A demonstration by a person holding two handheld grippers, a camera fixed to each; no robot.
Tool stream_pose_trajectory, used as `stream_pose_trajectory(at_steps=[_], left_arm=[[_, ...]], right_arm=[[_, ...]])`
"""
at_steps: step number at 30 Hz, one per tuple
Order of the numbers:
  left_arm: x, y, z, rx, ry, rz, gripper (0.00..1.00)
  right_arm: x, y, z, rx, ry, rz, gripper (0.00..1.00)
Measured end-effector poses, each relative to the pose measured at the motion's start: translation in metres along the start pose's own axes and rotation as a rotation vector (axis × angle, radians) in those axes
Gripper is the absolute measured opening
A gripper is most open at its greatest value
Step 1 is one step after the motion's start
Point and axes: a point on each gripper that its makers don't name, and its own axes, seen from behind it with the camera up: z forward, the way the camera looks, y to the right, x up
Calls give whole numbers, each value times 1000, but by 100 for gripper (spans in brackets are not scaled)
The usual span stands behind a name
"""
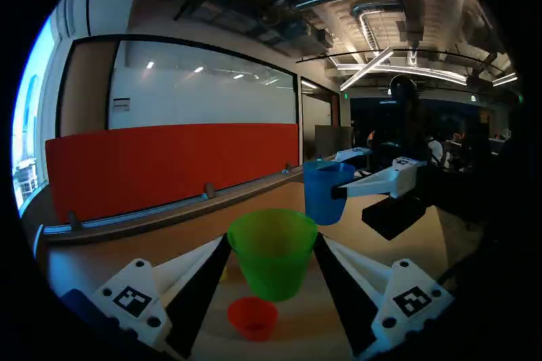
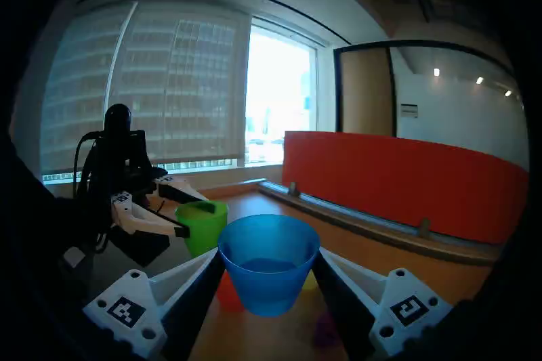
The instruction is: Pour water
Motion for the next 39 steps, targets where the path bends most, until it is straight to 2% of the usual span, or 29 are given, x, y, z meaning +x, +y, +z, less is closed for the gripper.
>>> stream_pose_trajectory(at_steps=[15,27,32,39], left_arm=[[-8,27,5,-66,-14,10,88],[-5,39,9,-105,-13,12,88],[-7,43,10,-117,-13,19,88],[-11,50,15,-135,-12,14,88]], right_arm=[[26,0,1,-6,28,-63,89],[37,-4,3,7,56,-80,89],[39,-4,6,8,53,-128,89],[43,-5,10,3,47,-228,89]])
